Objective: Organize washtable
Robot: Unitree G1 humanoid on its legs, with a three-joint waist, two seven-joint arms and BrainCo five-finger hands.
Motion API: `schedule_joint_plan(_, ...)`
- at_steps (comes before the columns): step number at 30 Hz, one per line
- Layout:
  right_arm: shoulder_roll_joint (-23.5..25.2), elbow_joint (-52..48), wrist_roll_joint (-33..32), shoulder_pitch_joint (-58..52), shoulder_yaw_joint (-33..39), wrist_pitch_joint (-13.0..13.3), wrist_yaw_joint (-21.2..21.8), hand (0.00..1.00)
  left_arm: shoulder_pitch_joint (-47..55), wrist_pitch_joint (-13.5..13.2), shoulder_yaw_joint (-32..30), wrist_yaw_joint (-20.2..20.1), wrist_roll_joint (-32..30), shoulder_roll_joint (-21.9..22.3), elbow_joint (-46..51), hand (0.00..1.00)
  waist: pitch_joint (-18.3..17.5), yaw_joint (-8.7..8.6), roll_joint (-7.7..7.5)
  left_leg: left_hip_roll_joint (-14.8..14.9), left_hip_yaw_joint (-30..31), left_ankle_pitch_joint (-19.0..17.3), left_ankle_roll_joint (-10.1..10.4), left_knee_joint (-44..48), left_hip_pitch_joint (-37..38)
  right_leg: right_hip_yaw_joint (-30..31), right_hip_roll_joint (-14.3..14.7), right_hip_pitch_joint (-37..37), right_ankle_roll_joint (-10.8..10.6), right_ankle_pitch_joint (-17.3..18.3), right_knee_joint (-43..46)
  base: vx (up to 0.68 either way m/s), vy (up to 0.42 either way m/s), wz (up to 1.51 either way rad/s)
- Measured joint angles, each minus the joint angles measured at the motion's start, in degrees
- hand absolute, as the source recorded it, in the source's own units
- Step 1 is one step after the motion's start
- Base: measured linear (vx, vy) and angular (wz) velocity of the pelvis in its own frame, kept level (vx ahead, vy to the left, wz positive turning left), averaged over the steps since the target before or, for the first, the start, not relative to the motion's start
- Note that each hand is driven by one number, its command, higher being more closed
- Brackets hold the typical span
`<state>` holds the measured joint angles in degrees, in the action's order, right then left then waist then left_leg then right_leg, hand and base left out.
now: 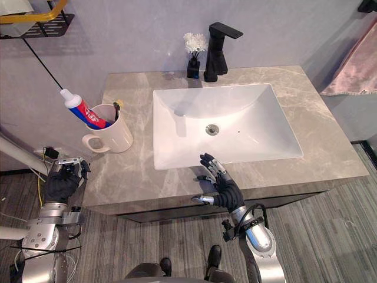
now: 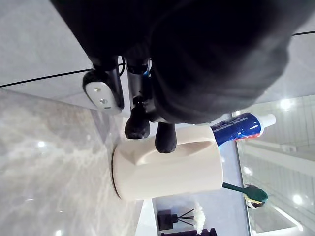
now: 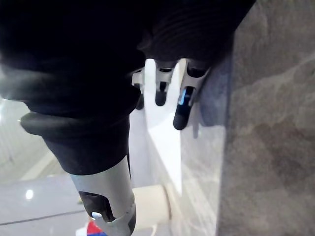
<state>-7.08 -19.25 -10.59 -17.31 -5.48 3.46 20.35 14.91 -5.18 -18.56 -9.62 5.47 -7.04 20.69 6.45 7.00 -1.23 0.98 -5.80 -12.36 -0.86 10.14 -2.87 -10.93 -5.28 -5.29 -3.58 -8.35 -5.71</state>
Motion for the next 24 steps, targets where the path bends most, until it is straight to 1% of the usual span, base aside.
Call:
schedule_joint_plan(10, 0.0, 0.0, 0.0, 0.0, 0.0, 0.0, 0.0, 0.0, -1.4, 0.4, 1.6, -0.1, -1.7, 0.0, 0.0, 1.0, -0.1, -0.02, -0.26, 0.0, -0.5, 0.0, 0.0, -0.1, 0.1, 0.4, 0.0, -0.2, 0.0, 0.0, 0.0, 0.0, 0.0, -0.01)
schedule_joint_plan(13, 0.0, 0.0, 0.0, 0.0, 0.0, -0.1, 0.0, 0.0, -1.8, 0.4, 2.9, -0.1, -1.7, 0.0, 0.0, 1.0, -0.2, -0.03, -0.74, 0.0, -0.8, 0.0, 0.0, -0.1, -0.1, 0.7, 0.0, -0.5, 0.0, 0.0, 0.0, 0.0, 0.0, -0.05)
schedule_joint_plan(15, 0.0, -0.1, 0.0, 0.0, 0.0, -0.1, 0.0, 0.0, -2.7, 0.6, 3.0, -0.1, -1.7, 0.0, 0.0, 1.0, -0.2, -0.02, -1.23, 0.0, -1.1, 0.0, 0.0, -0.1, -0.4, 0.9, 0.1, -0.9, 0.0, 0.0, 0.0, 0.0, -0.006, -0.07)
schedule_joint_plan(19, 0.0, -0.1, 0.0, 0.0, 0.0, -0.1, 0.0, 0.0, -2.9, 1.0, 3.3, -0.1, -1.8, 0.0, -0.2, 1.0, -0.1, -0.07, -1.56, 0.0, -1.7, 0.0, 0.0, -0.1, -0.4, 1.5, 0.1, -1.1, 0.0, 0.0, 0.0, 0.0, -0.006, -0.07)
schedule_joint_plan(22, 0.0, -0.2, 0.0, 0.1, 0.0, 0.0, -0.1, 0.0, -4.3, 1.1, 3.3, 0.0, -1.8, -0.1, -0.6, 1.0, 0.4, -0.06, -2.24, 0.0, -2.1, 0.0, 0.0, -0.1, -0.5, 1.8, 0.1, -1.5, 0.0, 0.0, 0.0, -0.01, -0.01, -0.05)
schedule_joint_plan(24, 0.0, -0.4, 0.0, 0.1, 0.1, 0.1, -0.1, 0.0, -4.8, 1.2, 3.3, 0.0, -1.8, -0.1, -0.8, 1.0, 0.5, -0.05, -2.32, 0.0, -2.2, -0.1, 0.0, -0.1, -0.8, 1.9, 0.1, -1.8, 0.2, -0.2, 0.0, -0.01, -0.011, -0.05)
